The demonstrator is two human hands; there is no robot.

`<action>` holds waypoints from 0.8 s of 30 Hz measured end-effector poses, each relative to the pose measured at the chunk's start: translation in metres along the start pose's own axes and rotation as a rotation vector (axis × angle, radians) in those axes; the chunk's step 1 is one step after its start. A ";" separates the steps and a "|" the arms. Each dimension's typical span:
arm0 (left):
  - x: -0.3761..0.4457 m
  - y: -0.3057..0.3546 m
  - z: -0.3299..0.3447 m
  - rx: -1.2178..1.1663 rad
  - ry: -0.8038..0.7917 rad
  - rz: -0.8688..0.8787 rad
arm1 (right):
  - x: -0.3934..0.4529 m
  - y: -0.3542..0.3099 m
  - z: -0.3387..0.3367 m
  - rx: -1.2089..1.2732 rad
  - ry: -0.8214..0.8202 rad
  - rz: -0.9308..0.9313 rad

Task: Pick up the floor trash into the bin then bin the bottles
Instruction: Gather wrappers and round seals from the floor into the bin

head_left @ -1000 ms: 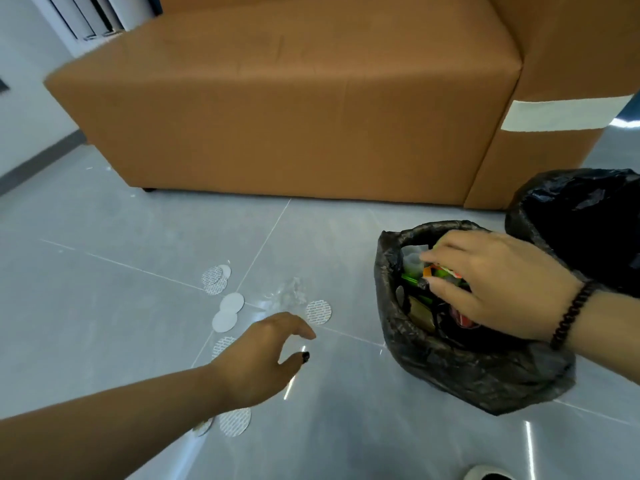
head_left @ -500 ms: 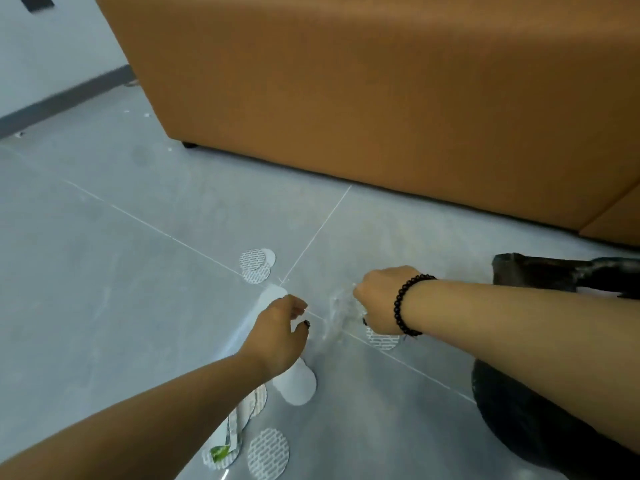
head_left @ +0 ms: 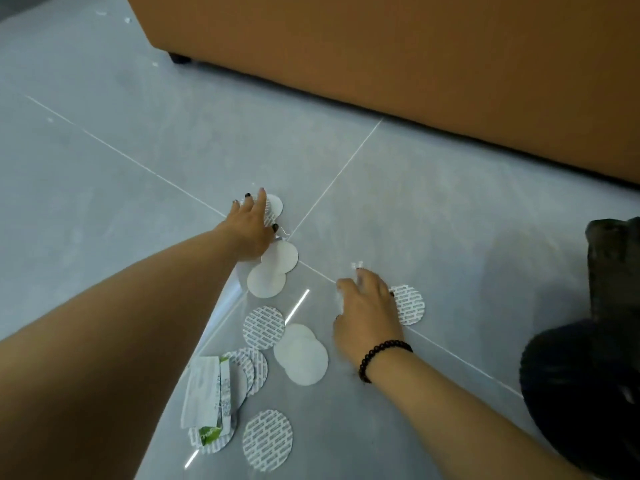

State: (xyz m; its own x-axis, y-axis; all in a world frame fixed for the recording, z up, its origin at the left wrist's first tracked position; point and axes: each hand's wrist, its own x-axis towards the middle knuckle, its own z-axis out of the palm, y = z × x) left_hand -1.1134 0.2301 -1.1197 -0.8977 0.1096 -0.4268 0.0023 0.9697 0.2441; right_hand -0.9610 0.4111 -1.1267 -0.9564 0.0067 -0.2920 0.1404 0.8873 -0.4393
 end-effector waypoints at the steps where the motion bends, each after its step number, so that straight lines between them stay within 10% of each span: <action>1: -0.002 -0.002 0.002 0.031 -0.028 0.013 | -0.007 0.001 0.003 0.061 0.020 -0.062; 9: -0.041 -0.002 0.034 0.285 0.237 0.151 | -0.034 0.000 -0.032 0.310 0.361 -0.047; 15: -0.029 -0.002 0.010 0.194 0.159 0.133 | -0.015 0.027 -0.037 0.330 0.104 0.365; 24: -0.010 -0.005 -0.006 -0.120 -0.028 -0.121 | 0.000 0.046 -0.032 0.358 0.061 0.391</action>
State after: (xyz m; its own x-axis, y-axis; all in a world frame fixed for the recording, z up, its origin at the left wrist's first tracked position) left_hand -1.1068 0.2231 -1.1110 -0.8755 0.0018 -0.4832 -0.1589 0.9433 0.2914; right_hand -0.9630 0.4666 -1.1194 -0.8271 0.3415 -0.4464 0.5573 0.6006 -0.5733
